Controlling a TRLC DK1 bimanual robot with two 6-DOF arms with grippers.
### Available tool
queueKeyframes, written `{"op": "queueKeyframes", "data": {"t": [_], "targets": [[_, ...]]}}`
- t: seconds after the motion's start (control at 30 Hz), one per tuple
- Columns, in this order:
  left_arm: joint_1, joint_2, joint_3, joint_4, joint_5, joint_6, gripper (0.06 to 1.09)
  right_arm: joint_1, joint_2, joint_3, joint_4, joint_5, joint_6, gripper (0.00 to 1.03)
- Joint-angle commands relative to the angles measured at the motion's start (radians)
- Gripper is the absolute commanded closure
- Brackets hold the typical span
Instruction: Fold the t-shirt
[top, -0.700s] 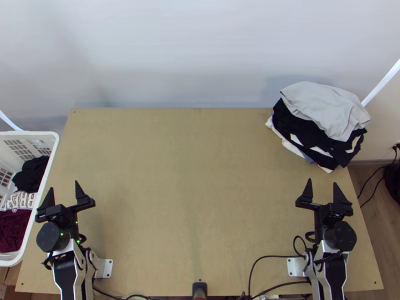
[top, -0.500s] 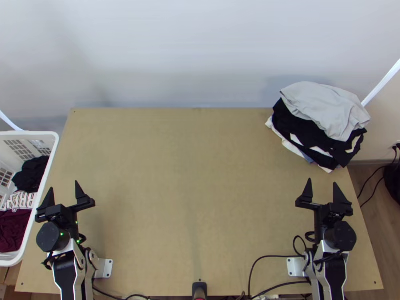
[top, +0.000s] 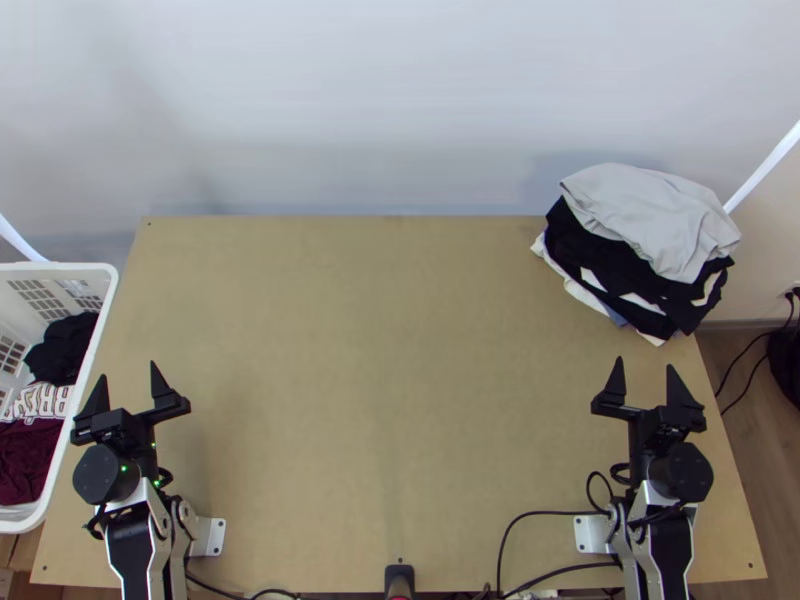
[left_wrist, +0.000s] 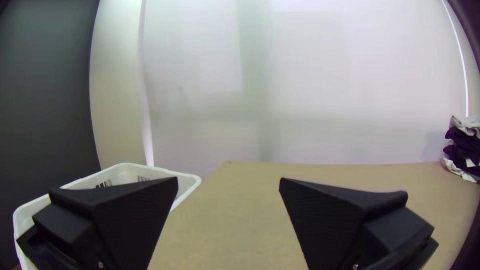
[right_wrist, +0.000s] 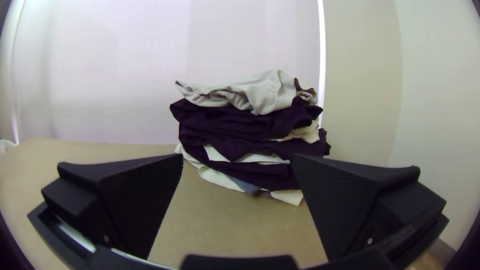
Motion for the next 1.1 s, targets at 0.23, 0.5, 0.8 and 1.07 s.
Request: {"op": "queueKeyframes", "data": {"t": [0.23,0.5,0.8,1.07], "targets": [[-0.003,-0.006,-0.043,-0.011,0.003,0.010,0.10,-0.003,-0.006,-0.007,-0.016,0.007,0.016,0.04],[-0.003,-0.006,-0.043,-0.011,0.003,0.010,0.10,-0.003,-0.006,-0.007,-0.016,0.007,0.016,0.04],[-0.001,-0.006,-0.043,-0.011,0.003,0.010,0.10,-0.003,-0.006,-0.007,-0.016,0.007,0.016,0.04],[-0.007,-0.006,-0.043,-0.020,0.037,-0.036,0.10,-0.003,-0.006,-0.007,-0.015,0.007,0.016,0.04]]}}
